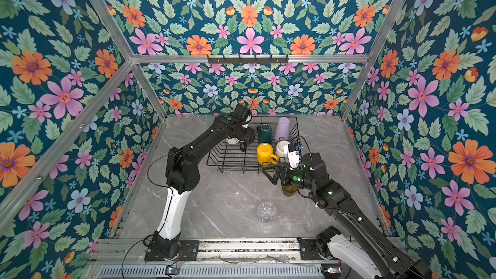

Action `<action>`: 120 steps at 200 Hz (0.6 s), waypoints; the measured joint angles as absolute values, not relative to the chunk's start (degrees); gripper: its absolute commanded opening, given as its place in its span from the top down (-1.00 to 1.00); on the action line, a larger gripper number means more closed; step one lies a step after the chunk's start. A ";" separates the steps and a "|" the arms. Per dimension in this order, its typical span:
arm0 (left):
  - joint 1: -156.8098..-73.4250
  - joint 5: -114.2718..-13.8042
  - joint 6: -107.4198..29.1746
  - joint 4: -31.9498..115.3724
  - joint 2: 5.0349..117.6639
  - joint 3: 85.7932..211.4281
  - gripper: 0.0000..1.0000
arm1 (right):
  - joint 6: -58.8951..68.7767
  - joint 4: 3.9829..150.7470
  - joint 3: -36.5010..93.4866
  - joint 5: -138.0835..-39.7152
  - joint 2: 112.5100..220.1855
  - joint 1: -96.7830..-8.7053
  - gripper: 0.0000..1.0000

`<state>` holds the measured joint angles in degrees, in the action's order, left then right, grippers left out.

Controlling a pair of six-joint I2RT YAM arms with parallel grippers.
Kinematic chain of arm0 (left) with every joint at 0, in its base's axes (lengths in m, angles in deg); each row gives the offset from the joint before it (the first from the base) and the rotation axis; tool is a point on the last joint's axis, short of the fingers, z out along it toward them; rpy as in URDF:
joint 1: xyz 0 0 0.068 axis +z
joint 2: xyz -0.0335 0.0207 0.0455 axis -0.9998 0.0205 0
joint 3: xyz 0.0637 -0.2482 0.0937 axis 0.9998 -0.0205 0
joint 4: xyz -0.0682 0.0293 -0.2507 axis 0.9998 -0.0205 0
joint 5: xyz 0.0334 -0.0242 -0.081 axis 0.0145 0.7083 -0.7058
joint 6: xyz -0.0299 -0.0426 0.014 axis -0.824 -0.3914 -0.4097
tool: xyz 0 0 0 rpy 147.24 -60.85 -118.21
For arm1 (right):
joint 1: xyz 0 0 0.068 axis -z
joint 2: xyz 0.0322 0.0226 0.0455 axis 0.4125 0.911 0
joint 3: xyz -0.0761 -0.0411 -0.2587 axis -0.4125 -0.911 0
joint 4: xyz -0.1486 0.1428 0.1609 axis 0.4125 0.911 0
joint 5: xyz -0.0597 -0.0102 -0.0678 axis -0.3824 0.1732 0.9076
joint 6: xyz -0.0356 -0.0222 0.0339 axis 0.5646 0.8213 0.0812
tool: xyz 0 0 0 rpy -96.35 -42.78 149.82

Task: Load the cups into the dish rack
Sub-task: 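Lower the black mug upside down beside the white mug with the left gripper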

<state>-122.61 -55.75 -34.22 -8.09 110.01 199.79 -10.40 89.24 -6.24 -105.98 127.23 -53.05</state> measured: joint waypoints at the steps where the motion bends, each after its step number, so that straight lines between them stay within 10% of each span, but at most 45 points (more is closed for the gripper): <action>1: -122.59 -55.73 -34.22 -8.09 110.12 199.81 1.00 | -10.40 89.24 -6.24 -106.00 127.23 -53.05 -0.94; 72: -122.06 -55.31 -34.66 -8.00 113.99 200.31 1.00 | -11.51 88.87 -6.78 -106.29 127.01 -53.05 -0.94; 120: -121.86 -55.31 -35.68 -7.48 114.88 200.92 0.49 | -11.53 88.85 -6.87 -106.29 126.80 -53.05 -0.94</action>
